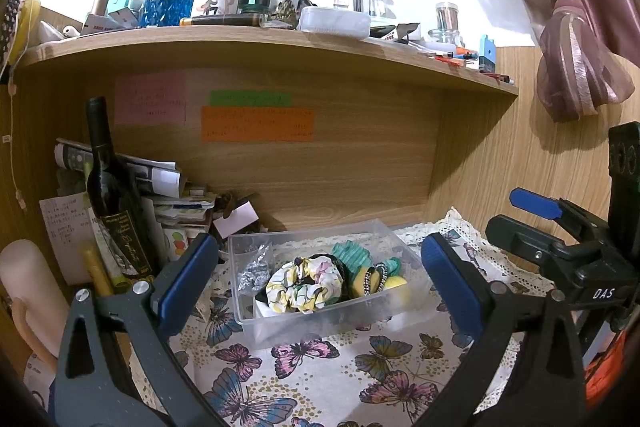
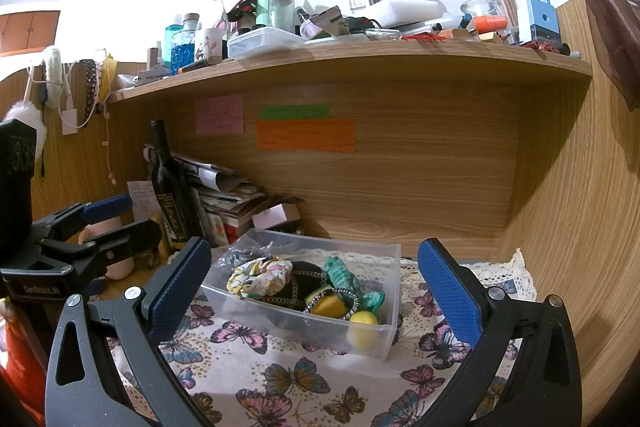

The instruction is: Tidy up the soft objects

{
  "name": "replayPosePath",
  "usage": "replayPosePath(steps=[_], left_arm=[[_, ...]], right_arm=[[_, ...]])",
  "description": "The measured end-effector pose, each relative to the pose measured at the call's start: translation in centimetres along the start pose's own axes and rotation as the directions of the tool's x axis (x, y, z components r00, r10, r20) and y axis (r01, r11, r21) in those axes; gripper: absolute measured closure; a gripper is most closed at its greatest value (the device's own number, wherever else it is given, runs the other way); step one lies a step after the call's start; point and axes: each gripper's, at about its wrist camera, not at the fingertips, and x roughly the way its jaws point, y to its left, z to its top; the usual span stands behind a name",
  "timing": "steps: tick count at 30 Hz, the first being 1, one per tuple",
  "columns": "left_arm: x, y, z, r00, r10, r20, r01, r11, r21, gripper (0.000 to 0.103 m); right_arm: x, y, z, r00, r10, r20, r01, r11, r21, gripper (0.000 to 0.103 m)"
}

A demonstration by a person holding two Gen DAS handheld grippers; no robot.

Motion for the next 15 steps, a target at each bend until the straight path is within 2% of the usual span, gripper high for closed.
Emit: replayPosePath(steps=[15], left_arm=[[0.03,-0.29,-0.03,1.000,-0.008,-0.003,0.008,1.000,0.002,0.000]], right_arm=[[-0.03,0.07,-0.03,1.000,-0.002,0.000,0.002,1.000,-0.001,0.000]])
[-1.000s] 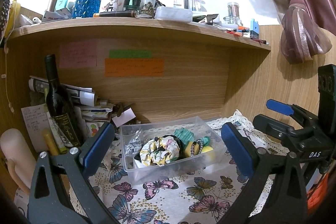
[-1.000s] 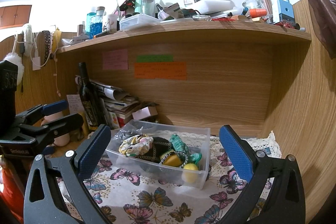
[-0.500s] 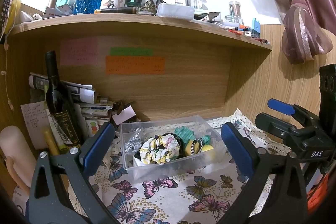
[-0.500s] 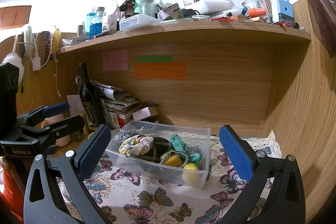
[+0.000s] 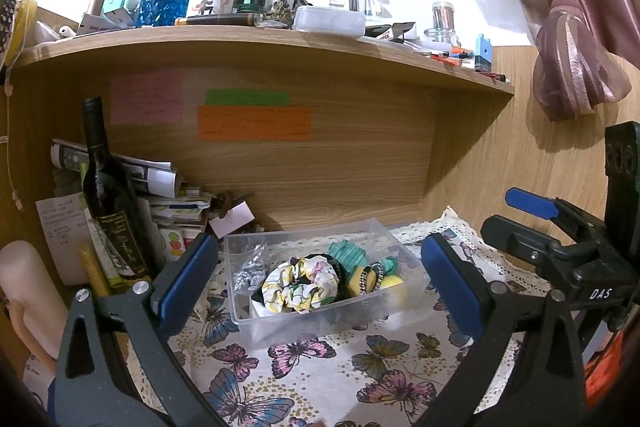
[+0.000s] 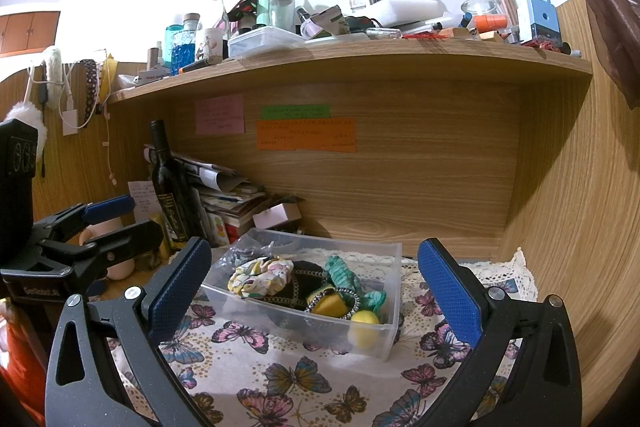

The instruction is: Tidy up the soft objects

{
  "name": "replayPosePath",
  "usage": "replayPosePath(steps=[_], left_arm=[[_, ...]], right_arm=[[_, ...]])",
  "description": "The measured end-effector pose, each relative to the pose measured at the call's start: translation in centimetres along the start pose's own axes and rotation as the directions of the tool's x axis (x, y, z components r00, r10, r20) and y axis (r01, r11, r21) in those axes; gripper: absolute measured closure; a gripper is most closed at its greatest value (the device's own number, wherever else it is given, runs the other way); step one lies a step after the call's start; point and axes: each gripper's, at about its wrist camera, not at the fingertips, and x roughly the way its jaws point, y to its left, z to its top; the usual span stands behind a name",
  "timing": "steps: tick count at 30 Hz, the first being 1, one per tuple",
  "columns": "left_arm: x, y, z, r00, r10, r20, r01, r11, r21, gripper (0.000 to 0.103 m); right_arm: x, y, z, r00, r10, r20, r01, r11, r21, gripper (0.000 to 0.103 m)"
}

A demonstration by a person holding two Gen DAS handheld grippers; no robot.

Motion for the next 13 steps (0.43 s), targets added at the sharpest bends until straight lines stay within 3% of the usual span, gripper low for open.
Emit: replayPosePath(steps=[13], left_arm=[[0.30,0.37,-0.18,1.000,-0.006,-0.020,0.006,1.000,-0.018,0.000]], right_arm=[[0.40,0.21,-0.12,1.000,0.004,-0.015,-0.004,1.000,-0.001,0.000]])
